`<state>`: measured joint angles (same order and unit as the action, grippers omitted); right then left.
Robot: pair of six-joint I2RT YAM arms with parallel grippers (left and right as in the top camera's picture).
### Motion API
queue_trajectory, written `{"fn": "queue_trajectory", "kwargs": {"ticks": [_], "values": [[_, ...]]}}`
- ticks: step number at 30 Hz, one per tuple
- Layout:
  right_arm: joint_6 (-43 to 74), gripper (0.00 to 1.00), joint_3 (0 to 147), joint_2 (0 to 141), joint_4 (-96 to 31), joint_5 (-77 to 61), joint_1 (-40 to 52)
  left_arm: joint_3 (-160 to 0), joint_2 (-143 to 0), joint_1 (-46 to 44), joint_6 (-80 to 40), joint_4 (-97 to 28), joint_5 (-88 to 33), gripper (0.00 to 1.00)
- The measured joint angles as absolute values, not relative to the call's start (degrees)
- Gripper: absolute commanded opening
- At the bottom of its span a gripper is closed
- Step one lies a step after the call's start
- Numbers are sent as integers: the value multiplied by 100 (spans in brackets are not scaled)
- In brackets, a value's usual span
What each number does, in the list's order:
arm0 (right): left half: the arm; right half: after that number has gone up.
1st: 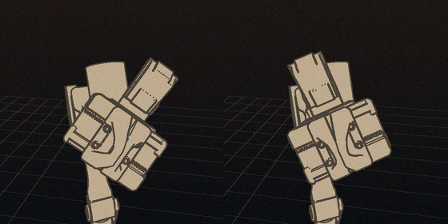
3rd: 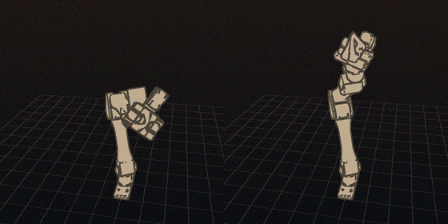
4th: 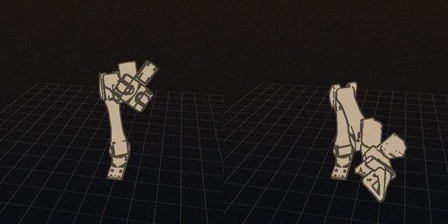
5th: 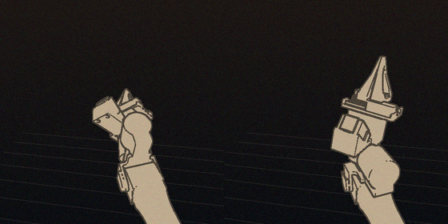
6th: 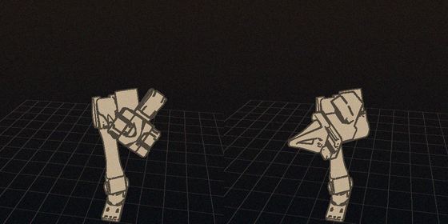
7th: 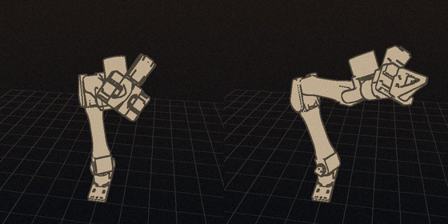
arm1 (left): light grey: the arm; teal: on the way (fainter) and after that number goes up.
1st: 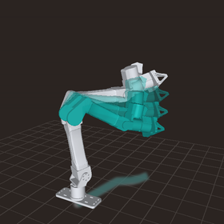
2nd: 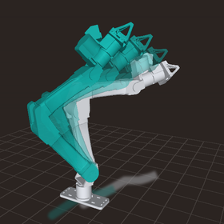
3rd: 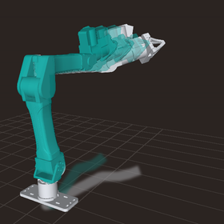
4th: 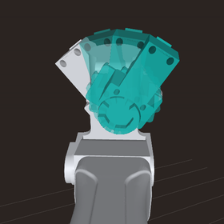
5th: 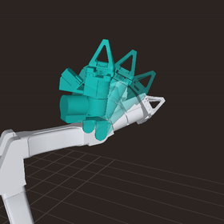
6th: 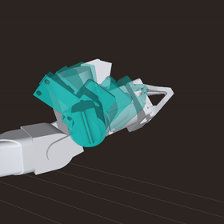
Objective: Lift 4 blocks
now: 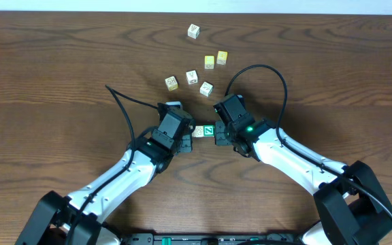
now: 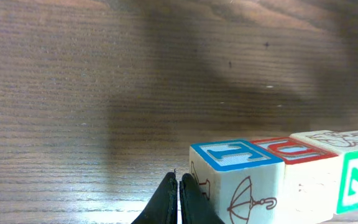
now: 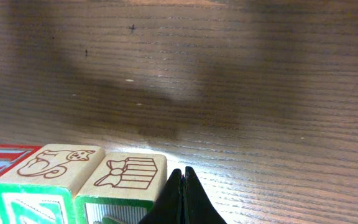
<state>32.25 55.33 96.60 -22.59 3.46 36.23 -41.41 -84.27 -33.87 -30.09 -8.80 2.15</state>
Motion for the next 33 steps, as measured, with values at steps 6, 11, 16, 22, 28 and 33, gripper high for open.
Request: {"fn": "queue_trajectory", "kwargs": {"ticks": [6,11,16,22,28,33], "values": [[3223,1,5533,9660,-2265,355,3623,-4141,-8486,-3411,-3020,-840,220,8],[3221,1,5511,9660,-2261,368,3623,-4141,-8488,-3444,-3022,-840,257,7],[3227,1,5391,9660,-2224,388,3623,-4141,-8580,-3516,-3026,-838,281,7],[3225,1,5356,9660,-2163,390,3623,-4139,-8713,-3548,-3070,-779,281,7],[3225,1,5349,9660,-2161,399,3623,-4139,-8713,-3548,-3087,-766,281,7],[3223,1,5349,9660,-2158,432,3623,-4139,-8713,-3548,-3114,-757,281,7]]}}
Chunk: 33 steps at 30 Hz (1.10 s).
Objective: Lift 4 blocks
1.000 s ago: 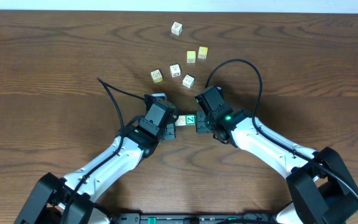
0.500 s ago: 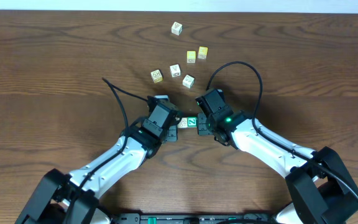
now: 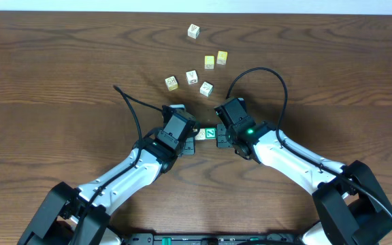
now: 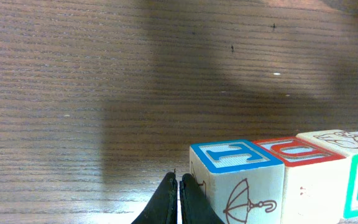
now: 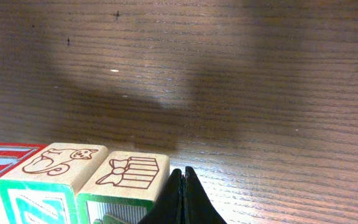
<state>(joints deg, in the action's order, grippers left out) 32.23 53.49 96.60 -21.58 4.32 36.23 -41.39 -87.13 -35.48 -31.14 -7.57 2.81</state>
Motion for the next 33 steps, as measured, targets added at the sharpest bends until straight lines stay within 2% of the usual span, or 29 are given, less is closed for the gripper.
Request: {"fn": "queue_trajectory", "kwargs": {"ticks": [33], "values": [[3229,1,5188,9660,-1944,440,3623,-4136,-8713,-3559,-3135,-753,279,7]]}}
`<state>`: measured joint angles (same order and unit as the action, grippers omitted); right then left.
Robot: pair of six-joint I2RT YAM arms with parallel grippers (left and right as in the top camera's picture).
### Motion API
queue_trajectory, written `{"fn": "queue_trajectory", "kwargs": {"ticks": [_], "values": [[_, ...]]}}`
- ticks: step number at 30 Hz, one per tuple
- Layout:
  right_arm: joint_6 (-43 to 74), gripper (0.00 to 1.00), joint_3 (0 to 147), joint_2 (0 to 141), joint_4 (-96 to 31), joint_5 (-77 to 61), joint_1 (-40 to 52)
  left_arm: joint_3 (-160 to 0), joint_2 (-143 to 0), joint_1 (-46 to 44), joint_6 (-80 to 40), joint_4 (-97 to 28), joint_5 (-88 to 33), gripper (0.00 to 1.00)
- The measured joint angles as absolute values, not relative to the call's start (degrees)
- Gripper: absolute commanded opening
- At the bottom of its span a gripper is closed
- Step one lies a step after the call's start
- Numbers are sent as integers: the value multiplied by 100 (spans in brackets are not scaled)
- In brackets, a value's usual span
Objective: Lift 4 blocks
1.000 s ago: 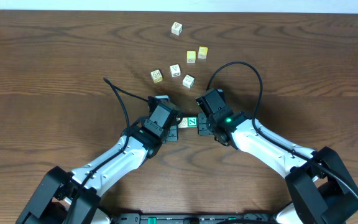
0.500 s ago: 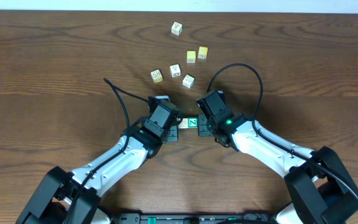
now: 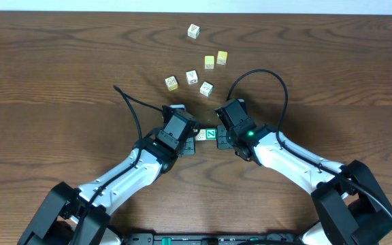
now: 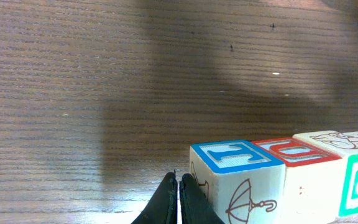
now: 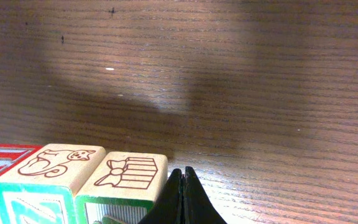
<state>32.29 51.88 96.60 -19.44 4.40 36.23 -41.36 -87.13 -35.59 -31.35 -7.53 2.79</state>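
Note:
A row of wooden blocks (image 3: pixel 206 134) sits squeezed end to end between my two grippers. In the left wrist view the row reads blue umbrella block (image 4: pixel 238 177), red block (image 4: pixel 300 168), cat block (image 4: pixel 344 140). My left gripper (image 4: pixel 179 182) is shut, its side against the blue block. In the right wrist view the gift block (image 5: pixel 126 180) touches my shut right gripper (image 5: pixel 182 175), with the cat block (image 5: pixel 48 171) beside it. A shadow lies on the table behind the row. Whether the row is clear of the table cannot be told.
Several loose blocks lie farther back on the brown wooden table (image 3: pixel 60 61): one at the far middle (image 3: pixel 193 30), a yellow pair (image 3: pixel 216 60), and three nearer ones (image 3: pixel 191 77). A black cable (image 3: pixel 257 71) arcs over the right arm.
Almost nothing differs. Both grippers stay shut against the ends of the row. The table marks sit very slightly higher and to the left in the right wrist view.
At the oldest moment both shut grippers pressed the row from its two ends. A second later both arms and the row had shifted a little toward the front, and the table marks stood differently in both wrist views. The hold on the row is unchanged now.

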Motion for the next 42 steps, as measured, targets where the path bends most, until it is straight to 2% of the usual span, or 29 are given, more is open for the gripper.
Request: {"fn": "queue_trajectory", "kwargs": {"ticks": [42], "values": [[3201,1,5140,10053,-1647,471,3623,-3975,-9185,-3765,-3420,-351,513,7]]}}
